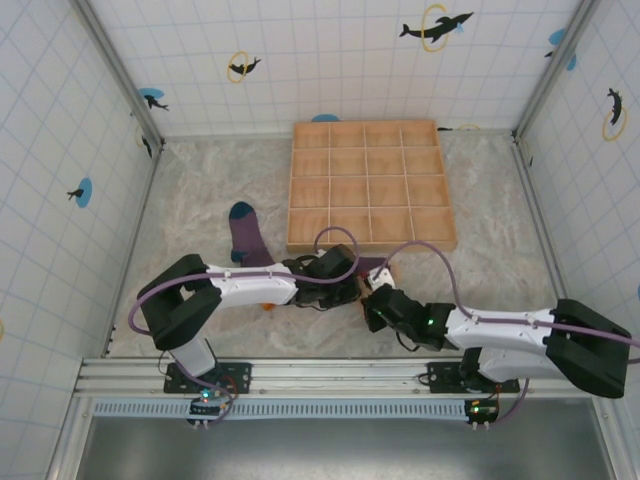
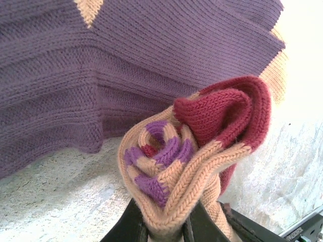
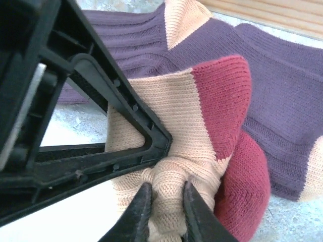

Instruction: Roll the socks

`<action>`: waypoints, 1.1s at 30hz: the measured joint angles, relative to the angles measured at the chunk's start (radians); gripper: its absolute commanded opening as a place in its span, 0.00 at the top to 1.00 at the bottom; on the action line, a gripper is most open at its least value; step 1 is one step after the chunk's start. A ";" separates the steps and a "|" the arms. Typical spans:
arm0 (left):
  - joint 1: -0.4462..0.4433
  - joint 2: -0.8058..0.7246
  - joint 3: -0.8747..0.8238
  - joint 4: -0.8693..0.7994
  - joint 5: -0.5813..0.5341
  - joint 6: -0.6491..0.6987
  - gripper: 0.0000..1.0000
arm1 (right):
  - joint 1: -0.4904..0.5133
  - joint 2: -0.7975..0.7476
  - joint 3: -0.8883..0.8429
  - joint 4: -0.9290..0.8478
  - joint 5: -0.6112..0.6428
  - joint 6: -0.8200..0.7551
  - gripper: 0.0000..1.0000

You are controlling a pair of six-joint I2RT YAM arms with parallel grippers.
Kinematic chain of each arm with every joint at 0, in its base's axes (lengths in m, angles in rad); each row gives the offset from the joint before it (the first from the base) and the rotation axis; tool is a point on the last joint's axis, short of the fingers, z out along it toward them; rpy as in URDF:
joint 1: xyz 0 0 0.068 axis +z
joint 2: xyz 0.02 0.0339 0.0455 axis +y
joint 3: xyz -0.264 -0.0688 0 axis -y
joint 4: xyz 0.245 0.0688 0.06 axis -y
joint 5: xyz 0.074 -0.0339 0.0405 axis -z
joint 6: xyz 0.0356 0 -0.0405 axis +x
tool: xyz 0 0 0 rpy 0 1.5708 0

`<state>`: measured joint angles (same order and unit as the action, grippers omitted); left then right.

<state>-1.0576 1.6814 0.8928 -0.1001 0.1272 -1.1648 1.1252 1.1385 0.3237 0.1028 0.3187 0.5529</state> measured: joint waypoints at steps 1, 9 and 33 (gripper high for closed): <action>0.000 -0.001 0.000 0.002 0.001 0.005 0.77 | -0.020 -0.021 -0.025 0.025 -0.030 0.011 0.91; 0.000 -0.036 -0.018 0.010 0.023 0.043 0.31 | -0.209 -0.176 -0.216 0.204 -0.241 0.097 0.91; 0.005 0.043 -0.120 0.336 0.068 0.085 0.44 | -0.433 -0.121 -0.264 0.301 -0.524 0.236 0.90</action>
<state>-1.0527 1.7245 0.7731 0.2356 0.1951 -1.0801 0.6922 1.0180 0.0601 0.4038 -0.2050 0.7891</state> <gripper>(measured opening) 0.584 0.126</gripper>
